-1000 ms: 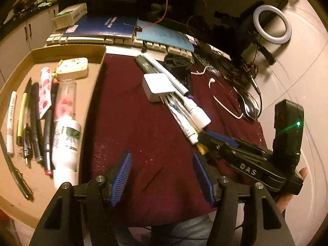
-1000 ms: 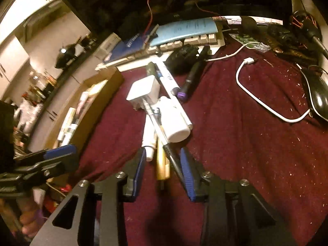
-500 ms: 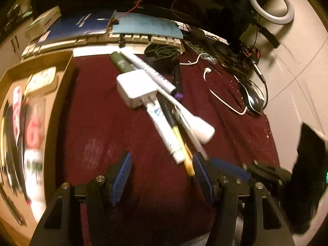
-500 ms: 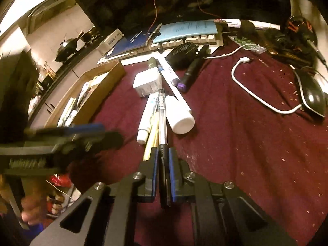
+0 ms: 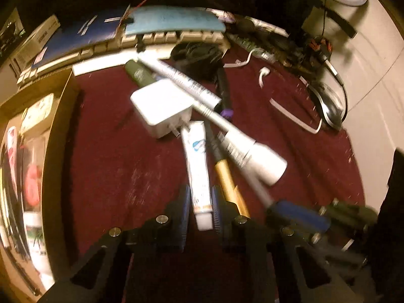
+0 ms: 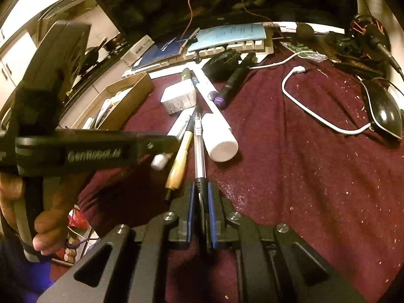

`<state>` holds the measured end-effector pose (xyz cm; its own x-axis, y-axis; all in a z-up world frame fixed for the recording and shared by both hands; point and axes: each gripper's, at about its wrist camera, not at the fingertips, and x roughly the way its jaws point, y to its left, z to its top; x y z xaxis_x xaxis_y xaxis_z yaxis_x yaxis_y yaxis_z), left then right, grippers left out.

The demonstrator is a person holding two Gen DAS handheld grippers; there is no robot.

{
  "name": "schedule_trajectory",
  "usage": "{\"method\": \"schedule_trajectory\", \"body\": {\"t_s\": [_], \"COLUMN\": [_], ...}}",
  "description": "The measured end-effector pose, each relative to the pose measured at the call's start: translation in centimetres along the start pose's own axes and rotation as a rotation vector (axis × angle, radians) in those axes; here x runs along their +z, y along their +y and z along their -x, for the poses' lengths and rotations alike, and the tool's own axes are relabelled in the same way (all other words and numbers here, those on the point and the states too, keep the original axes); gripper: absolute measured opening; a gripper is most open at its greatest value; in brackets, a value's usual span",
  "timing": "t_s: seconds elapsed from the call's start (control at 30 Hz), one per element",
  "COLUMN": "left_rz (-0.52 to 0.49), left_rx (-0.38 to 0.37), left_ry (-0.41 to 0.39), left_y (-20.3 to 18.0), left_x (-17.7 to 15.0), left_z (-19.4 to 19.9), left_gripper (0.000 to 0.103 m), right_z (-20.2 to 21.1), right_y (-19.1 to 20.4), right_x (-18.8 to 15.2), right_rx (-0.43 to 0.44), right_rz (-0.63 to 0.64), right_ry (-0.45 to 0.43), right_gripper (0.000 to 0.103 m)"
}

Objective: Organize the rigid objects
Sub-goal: 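Grasp the toothpaste tube with the left gripper while the right grasps a clear pen, then carry the toothpaste tube and clear pen into the tray and release both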

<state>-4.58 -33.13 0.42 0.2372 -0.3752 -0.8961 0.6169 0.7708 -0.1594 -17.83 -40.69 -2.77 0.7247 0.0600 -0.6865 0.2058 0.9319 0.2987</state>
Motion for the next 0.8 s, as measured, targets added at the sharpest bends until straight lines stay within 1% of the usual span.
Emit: {"method": "schedule_trajectory", "body": {"t_s": [0.1,0.2,0.3,0.37,0.47,0.53,0.63,0.7,0.8], "left_rz": [-0.028,-0.072,-0.136,-0.169,-0.131,-0.104,-0.078,-0.091,-0.102], "left_rx": [0.034,0.085,0.117,0.136,0.097,0.074,0.081,0.072,0.083], "left_ry": [0.011,-0.010,-0.025,-0.023,0.019,0.025,0.003,-0.027,-0.052], "left_y": [-0.5,-1.2,-1.7,-1.7,-0.8,-0.4,-0.2,-0.4,-0.4], "left_x": [0.4,1.3,0.8,-0.1,-1.4,-1.6,-1.1,-1.0,-1.6], "left_z": [-0.4,-1.2,-1.1,-0.5,0.6,0.8,0.5,0.3,0.5], "left_gripper": [0.018,0.018,0.018,0.017,0.016,0.016,0.016,0.017,0.015], "right_z": [-0.3,-0.5,-0.7,-0.8,-0.9,-1.0,-1.1,-1.0,-0.5], "right_y": [-0.3,-0.2,-0.1,0.1,0.4,0.7,0.8,0.8,0.6], "right_x": [0.3,0.6,0.8,0.8,0.8,0.7,0.8,0.8,0.5], "right_rx": [0.013,0.009,0.008,0.011,0.012,0.002,-0.008,-0.015,-0.009], "right_rz": [-0.012,-0.009,0.009,0.022,0.051,0.062,0.047,0.027,-0.022], "right_ry": [0.002,0.006,0.011,0.017,0.024,0.023,0.027,0.029,0.012], "right_gripper": [0.010,0.010,0.010,0.010,0.010,0.010,0.010,0.010,0.010]}}
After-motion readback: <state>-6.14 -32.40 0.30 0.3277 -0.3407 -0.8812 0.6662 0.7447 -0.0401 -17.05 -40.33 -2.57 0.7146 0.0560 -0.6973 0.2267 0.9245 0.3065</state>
